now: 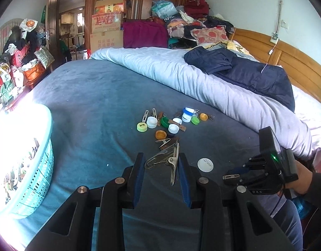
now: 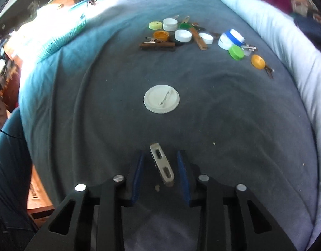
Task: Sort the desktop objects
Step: 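Carry both held metal clips toward the teal laundry basket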
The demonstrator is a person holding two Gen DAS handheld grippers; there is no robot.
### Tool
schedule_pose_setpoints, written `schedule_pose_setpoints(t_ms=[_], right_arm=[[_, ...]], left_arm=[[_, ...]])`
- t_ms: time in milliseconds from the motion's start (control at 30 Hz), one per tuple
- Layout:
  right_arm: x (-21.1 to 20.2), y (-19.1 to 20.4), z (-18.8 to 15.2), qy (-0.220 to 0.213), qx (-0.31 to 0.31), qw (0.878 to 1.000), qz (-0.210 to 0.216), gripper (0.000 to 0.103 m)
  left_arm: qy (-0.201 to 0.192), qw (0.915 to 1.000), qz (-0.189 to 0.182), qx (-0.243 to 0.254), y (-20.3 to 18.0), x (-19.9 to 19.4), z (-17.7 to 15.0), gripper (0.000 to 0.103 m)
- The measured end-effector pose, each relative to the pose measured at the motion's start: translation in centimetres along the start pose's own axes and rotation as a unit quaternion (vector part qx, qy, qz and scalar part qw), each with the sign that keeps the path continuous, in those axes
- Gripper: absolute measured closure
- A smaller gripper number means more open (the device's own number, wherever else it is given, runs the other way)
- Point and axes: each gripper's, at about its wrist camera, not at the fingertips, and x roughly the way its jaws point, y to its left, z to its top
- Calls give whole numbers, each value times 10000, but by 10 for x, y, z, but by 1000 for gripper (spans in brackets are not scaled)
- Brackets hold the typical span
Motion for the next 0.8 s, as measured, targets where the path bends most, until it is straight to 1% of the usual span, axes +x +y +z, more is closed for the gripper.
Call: schedule_pose_setpoints(t_ms=[100,167,267,333,433,567,633,700,800], right_arm=[[-2,10,0,24,-196,9995,-230,90],[-7,14,2,47,-317,9989,-341,90],[-22,10,18,-25,-300,9987,-404,90],[-41,9,39,-214,-253,9985,-429,90],[-71,11,69,-629,-125,9974,-330,90],[-99,19,113,-1100,27,9938,-170,90],[-112,30,133,-1326,66,9911,-85,90],[-121,40,148,-1509,74,9885,-34,90],[-131,54,174,-1732,149,9846,197,90]], left_arm=[[-43,9999,111,57,0,-3,1,71],[-81,9995,286,111,2,-4,2,71],[-129,9985,535,41,9,-6,5,71],[-176,9964,833,36,14,-8,7,71],[-231,9933,1132,-29,24,-12,11,71],[-402,9894,1389,-153,42,-26,14,71],[-484,9861,1582,-174,51,-33,16,71],[-584,9834,1707,-210,61,-42,18,71],[-722,9787,1903,-260,77,-55,22,71]])
